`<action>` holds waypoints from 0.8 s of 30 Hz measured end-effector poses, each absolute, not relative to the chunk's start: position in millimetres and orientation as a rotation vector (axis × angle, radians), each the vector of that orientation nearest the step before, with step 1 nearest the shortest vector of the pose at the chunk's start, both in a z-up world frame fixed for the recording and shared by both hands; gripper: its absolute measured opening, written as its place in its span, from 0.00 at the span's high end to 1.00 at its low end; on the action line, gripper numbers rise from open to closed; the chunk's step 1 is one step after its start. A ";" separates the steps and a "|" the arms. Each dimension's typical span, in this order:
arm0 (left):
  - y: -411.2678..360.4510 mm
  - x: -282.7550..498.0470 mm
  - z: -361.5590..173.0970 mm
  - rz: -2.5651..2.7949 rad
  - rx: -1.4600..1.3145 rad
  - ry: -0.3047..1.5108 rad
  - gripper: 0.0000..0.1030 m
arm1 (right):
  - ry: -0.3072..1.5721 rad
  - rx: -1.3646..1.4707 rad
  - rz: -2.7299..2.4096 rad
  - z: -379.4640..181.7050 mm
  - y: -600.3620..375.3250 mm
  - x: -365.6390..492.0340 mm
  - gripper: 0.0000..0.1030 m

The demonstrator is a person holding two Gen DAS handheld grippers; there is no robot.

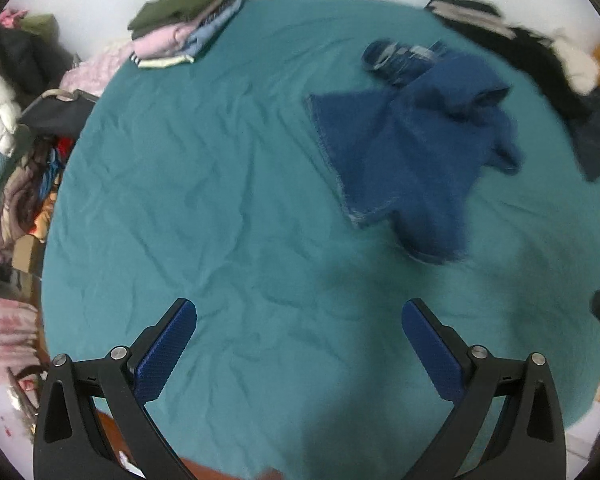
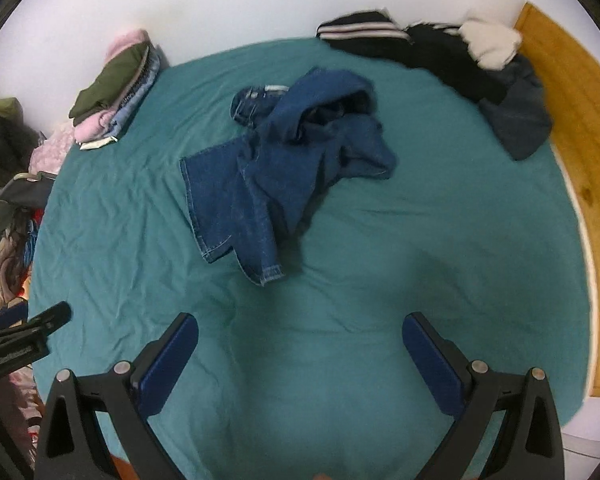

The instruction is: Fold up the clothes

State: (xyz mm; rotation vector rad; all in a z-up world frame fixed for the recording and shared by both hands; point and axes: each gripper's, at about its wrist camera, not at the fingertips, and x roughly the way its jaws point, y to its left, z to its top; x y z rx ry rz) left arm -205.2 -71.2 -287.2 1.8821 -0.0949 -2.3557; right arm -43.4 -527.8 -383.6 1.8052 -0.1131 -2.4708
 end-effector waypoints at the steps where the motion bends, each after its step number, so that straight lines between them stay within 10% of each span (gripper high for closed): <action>1: -66.6 -214.5 -310.3 -2.346 1.878 -0.120 0.00 | -0.120 1.808 -2.468 -401.5 -530.5 -52.4 0.00; 9: -45.9 -287.4 -450.8 -2.321 1.905 -0.125 0.01 | -0.210 1.863 -2.439 -542.0 -546.7 -120.2 0.08; 20: -8.5 -310.1 -520.9 -2.428 1.910 -0.166 0.01 | -0.236 1.816 -2.411 -629.4 -564.7 -148.4 0.14; 24: -11.1 -303.6 -536.4 -2.441 1.929 -0.131 0.02 | -0.237 1.837 -2.392 -650.0 -575.6 -153.6 0.30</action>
